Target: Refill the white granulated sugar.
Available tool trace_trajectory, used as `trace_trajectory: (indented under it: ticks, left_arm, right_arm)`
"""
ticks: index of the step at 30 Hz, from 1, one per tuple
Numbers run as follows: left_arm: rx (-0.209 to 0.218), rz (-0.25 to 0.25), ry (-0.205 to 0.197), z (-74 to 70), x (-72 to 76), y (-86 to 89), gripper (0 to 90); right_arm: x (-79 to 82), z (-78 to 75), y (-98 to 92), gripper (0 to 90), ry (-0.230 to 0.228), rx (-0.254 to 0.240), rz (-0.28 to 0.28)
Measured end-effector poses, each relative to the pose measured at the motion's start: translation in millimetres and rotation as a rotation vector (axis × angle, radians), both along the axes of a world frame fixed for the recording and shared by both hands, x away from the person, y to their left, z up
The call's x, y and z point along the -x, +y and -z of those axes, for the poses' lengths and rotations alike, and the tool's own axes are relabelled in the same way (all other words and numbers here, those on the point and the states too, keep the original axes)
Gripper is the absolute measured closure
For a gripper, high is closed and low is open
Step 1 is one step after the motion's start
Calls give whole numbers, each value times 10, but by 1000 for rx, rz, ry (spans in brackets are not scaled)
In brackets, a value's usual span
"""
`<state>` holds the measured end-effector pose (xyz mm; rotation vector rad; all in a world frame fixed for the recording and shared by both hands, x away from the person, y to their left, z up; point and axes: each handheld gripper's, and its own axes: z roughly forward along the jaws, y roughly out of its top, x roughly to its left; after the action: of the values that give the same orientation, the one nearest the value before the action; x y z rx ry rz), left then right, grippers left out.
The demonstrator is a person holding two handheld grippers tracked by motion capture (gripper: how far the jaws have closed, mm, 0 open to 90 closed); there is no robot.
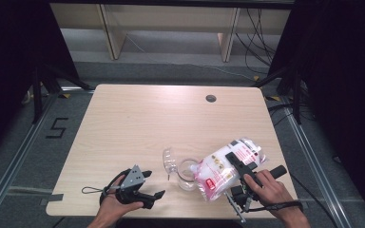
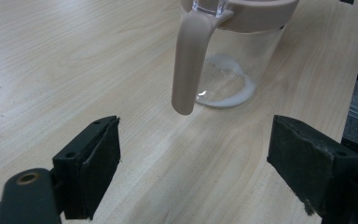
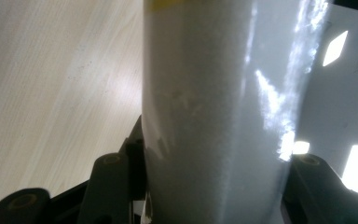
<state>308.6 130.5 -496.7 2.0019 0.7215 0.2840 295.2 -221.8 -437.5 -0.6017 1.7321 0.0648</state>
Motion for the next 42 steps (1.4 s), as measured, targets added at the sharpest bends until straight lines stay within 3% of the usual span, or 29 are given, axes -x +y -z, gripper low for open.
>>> trace_trajectory:
  ticks: [4,5,8,10,42]
  left_arm:
    - [-4,2,-3,1,-3,-2,166]
    - [-2,1,-3,0,-2,-1,165]
    - [-1,1,0,-1,-1,1,166]
    - [0,1,0,-2,0,0,165]
    - [1,3,2,2,6,-7,166]
  right_arm:
    - [13,14,-12,529,5,-9,26]
    - [-2,-7,2,530,-6,11,-3]
    - [1,-7,3,530,-5,10,-2]
    - [22,6,-6,531,10,-5,32]
    - [-6,16,-8,536,-9,18,3]
